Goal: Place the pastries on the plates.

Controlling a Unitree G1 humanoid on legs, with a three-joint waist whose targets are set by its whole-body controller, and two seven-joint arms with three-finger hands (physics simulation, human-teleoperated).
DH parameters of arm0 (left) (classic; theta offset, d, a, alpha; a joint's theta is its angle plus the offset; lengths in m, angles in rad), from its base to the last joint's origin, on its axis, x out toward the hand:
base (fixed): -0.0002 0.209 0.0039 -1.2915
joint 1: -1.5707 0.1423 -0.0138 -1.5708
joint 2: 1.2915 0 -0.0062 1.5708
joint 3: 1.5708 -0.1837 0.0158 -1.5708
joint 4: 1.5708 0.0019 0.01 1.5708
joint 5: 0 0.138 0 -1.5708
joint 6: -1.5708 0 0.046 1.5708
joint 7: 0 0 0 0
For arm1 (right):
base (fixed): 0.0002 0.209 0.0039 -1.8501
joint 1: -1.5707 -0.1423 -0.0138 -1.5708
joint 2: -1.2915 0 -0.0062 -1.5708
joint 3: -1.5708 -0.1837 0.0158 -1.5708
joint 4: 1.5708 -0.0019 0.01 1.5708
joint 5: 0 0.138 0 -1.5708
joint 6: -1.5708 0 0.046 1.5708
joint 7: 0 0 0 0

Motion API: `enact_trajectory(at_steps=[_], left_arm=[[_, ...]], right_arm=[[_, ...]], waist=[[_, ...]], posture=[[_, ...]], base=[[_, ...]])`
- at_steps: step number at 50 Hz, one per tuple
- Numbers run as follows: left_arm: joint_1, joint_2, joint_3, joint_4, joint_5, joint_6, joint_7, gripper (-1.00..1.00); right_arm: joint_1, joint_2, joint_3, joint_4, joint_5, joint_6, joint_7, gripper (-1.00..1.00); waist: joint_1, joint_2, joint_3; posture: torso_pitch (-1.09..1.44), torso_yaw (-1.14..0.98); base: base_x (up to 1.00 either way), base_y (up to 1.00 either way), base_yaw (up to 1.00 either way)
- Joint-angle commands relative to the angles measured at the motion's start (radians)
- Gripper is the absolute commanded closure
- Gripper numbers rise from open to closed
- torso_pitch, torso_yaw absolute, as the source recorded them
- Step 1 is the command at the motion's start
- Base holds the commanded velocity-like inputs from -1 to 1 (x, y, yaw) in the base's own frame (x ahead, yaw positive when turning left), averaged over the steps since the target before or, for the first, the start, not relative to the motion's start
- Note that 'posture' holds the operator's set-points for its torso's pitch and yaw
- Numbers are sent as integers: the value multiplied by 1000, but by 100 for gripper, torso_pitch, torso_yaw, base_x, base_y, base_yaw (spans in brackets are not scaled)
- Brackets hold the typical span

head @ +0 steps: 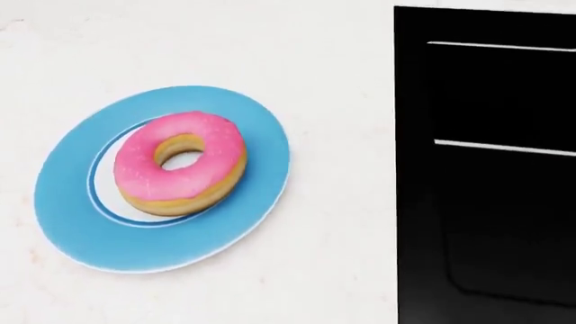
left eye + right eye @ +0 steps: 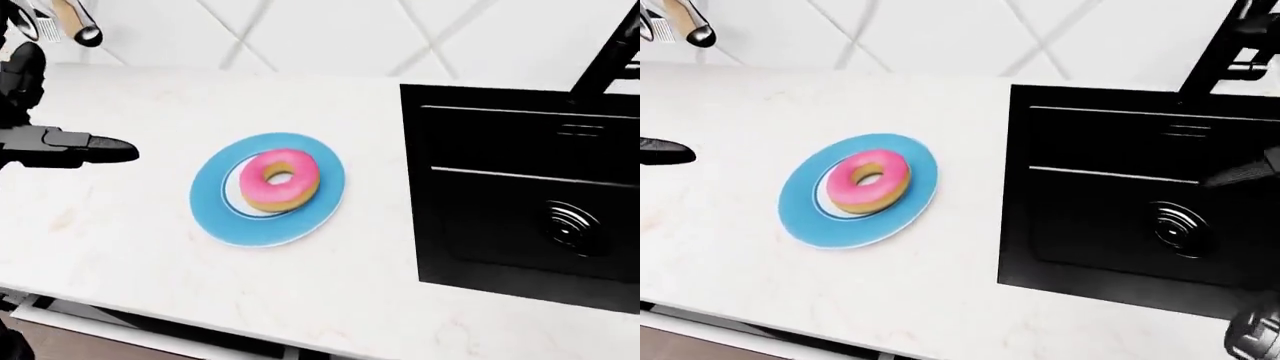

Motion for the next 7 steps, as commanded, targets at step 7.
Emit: enact_trajectory(at_steps=[7], left_arm=[[174, 17, 282, -148, 15, 22, -45, -100]], right_arm=[[483, -235, -751, 8, 444, -78, -78, -100]], waist=[[12, -30, -3]], posture=[[0, 0]], base=[[0, 0, 0]])
